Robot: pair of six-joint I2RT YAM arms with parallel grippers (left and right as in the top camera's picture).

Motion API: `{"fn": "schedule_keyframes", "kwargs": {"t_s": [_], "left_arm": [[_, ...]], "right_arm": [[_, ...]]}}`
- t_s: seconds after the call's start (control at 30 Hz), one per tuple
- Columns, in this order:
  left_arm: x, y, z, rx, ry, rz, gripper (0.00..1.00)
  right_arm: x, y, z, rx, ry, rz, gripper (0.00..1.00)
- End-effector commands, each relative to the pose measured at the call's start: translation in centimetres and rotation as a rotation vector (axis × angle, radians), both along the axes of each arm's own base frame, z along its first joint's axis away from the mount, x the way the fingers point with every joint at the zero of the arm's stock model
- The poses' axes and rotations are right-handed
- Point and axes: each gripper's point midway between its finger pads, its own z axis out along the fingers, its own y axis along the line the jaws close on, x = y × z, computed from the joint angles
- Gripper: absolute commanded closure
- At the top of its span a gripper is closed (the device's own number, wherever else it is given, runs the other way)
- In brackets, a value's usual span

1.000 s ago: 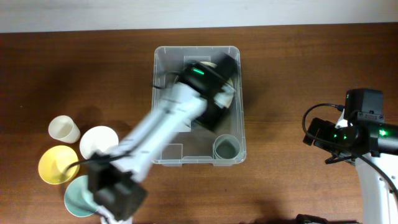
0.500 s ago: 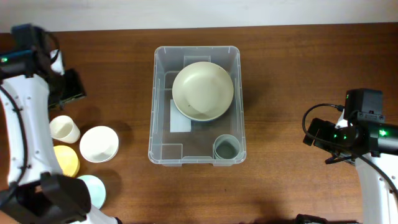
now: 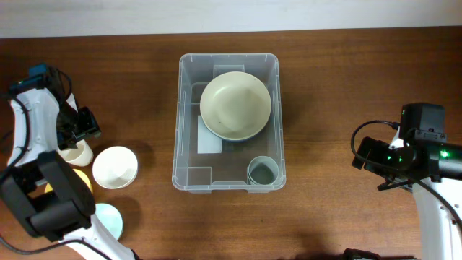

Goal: Pack container
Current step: 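Move the left gripper back and grasp the white cup, then stack the white cup onto the green cups in the container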

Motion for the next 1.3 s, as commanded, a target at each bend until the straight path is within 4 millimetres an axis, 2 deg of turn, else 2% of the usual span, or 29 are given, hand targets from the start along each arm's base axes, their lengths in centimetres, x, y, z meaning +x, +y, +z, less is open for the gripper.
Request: {"fn": "schedule_keyframes", "kwargs": {"t_s": [0.0,0.1,0.17,0.2,0.37,0.53,0.6,0.67,0.73,0.83,0.87,0.93,0.97,1.0,1.1,1.17,1.2,1.27], "left_arm": [[-0.1,0.5,-2.2,0.009,0.047,0.004,0.41],[0.0,0.6,-3.2,0.003,0.064,0.004,0.43],[-0.1,0.7,-3.8,0.001,0.076,0.005,0.57],[-0.1,0.7,-3.9,0.001,0.078,0.005,0.72],[0.0,0.7,-3.9,0.002,0.075,0.005,0.99],[0.6,0.9,-3.3,0.008,0.054,0.005,0.99],[1.2,1.0,-1.9,0.013,0.035,0.002,0.99],[2.3,0.6,0.9,0.031,-0.019,-0.013,1.0],[3.9,-0.7,5.3,0.045,-0.131,-0.046,0.99],[5.4,-4.5,11.4,0.012,-0.304,-0.125,0.99],[5.6,-6.6,13.7,0.0,-0.365,-0.176,1.0],[5.2,-10.4,17.0,0.001,-0.441,-0.264,0.99],[4.9,-11.9,17.9,-0.002,-0.46,-0.301,0.99],[4.4,-14.4,18.9,-0.011,-0.482,-0.36,0.99],[2.8,-20.8,20.3,-0.048,-0.503,-0.522,1.0],[1.5,-25.5,20.2,-0.082,-0.49,-0.635,0.99],[0.2,-29.3,19.9,-0.111,-0.475,-0.732,1.0],[-1.3,-33.1,19.5,-0.137,-0.464,-0.837,1.0]], "right_arm": [[-0.2,-0.1,0.1,-0.001,-0.004,0.0,0.01],[-0.2,-0.1,0.1,-0.001,-0.004,0.0,0.01],[-0.2,-0.1,0.1,-0.001,-0.004,0.0,0.01],[-0.2,-0.1,0.1,-0.001,-0.004,0.0,0.01],[-0.2,-0.1,0.1,-0.001,-0.004,0.0,0.01],[-0.2,-0.1,0.1,-0.001,-0.004,0.0,0.01],[-0.2,-0.1,0.1,-0.001,-0.004,0.0,0.01],[-0.2,-0.1,0.1,-0.001,-0.004,0.0,0.01],[-0.2,-0.1,0.1,-0.001,-0.004,0.0,0.01],[-0.2,-0.1,0.1,-0.002,-0.004,0.0,0.01],[-0.2,-0.1,0.1,-0.002,-0.005,0.0,0.01],[-0.2,-0.1,0.1,-0.002,-0.005,0.0,0.01],[-0.2,-0.1,0.1,-0.002,-0.005,0.0,0.01],[-0.2,-0.1,0.1,-0.002,-0.005,0.0,0.01],[-0.2,-0.1,0.1,-0.001,-0.005,0.0,0.01],[-0.2,-0.1,0.1,-0.001,-0.005,-0.001,0.01],[-0.2,-0.1,0.1,-0.001,-0.005,0.0,0.01],[-0.2,-0.1,0.1,-0.001,-0.005,0.0,0.01]]}}
